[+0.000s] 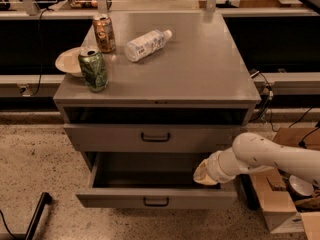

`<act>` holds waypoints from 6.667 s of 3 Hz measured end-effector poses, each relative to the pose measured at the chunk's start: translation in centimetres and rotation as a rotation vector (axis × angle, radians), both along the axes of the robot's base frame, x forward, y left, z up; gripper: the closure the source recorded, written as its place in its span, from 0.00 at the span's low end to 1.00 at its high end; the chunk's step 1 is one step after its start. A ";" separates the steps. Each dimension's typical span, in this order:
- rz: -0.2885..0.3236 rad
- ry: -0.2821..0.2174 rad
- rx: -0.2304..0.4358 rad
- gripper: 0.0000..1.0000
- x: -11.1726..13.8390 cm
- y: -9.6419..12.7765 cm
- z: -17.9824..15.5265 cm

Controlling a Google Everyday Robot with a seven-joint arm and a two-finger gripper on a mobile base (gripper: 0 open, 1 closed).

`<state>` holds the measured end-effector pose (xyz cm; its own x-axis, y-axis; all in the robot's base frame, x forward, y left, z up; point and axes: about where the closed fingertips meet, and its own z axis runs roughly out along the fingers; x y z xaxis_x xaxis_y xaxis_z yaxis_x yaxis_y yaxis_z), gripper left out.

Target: Open middle drawer

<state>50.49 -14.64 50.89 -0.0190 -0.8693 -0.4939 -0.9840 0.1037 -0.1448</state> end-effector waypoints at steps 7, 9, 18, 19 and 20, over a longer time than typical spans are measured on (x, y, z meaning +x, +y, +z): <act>0.260 0.101 0.075 1.00 -5.5 1.5 -6.2; 0.277 0.109 0.077 1.00 -7.7 2.6 -4.1; 0.378 0.361 0.198 1.00 -10.0 8.8 -7.1; 0.343 0.392 0.214 1.00 -12.4 9.1 -5.4; 0.258 0.365 0.201 1.00 -13.0 8.0 -3.9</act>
Offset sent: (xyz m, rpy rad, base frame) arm 0.0467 0.0063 -0.0700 0.0086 -0.0083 -0.1210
